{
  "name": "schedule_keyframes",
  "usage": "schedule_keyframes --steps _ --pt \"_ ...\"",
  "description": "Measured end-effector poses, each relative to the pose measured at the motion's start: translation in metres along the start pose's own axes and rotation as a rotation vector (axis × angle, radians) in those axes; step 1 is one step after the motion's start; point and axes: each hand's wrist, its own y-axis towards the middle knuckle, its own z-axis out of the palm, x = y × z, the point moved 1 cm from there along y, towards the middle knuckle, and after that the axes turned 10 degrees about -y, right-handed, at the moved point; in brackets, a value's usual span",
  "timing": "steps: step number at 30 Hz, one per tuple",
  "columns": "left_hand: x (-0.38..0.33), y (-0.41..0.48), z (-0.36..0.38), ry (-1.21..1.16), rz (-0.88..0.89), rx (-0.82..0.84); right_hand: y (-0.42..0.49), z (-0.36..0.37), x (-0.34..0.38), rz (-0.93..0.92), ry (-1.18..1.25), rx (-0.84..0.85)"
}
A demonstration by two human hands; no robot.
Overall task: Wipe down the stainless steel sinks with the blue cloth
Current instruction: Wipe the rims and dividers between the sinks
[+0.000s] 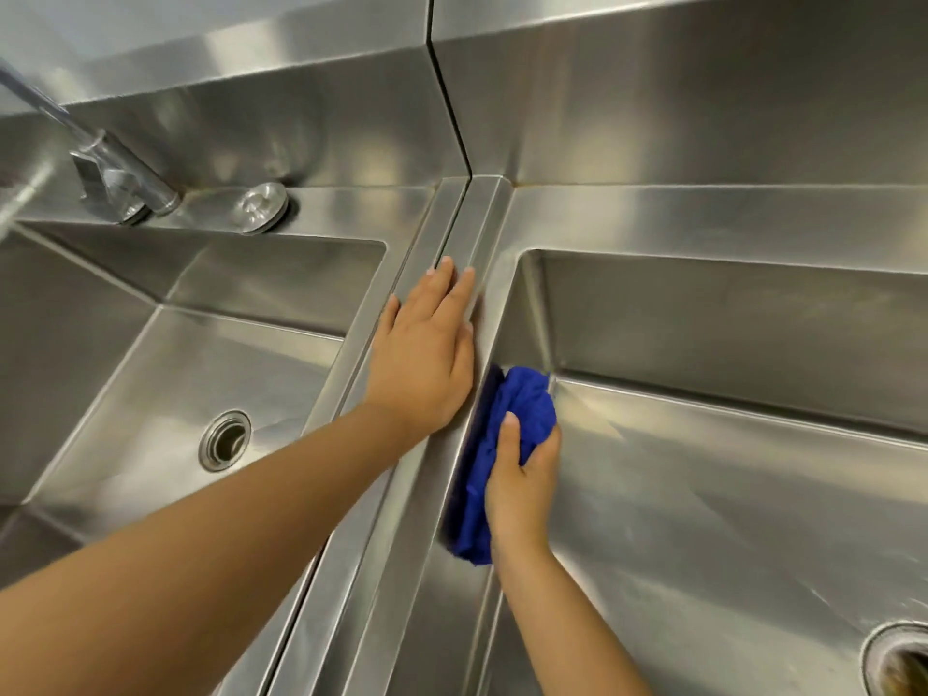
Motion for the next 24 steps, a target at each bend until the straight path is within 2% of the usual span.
schedule_keyframes --steps 2,6,12,15,18,20,24 --pt "0.001 -0.014 -0.003 0.031 -0.044 0.022 -0.007 -0.005 0.008 -0.027 0.001 0.042" --pt "0.009 -0.044 -0.001 0.049 0.001 0.013 -0.035 -0.009 0.026 -0.075 0.089 0.125" --pt "0.012 -0.040 0.001 0.058 0.002 -0.022 -0.003 0.005 -0.011 -0.070 0.083 0.011" --pt "0.013 -0.040 -0.001 0.053 -0.001 -0.021 0.024 0.011 -0.042 0.033 0.031 -0.089" --pt "0.012 -0.041 -0.002 0.047 0.002 -0.015 0.037 0.012 -0.053 0.200 -0.004 -0.092" --pt "0.011 -0.041 -0.002 0.038 0.007 -0.023 0.026 0.010 -0.037 0.147 0.022 -0.045" --pt "0.013 -0.042 -0.001 0.000 0.001 -0.037 0.005 0.005 -0.025 -0.074 0.050 0.013"
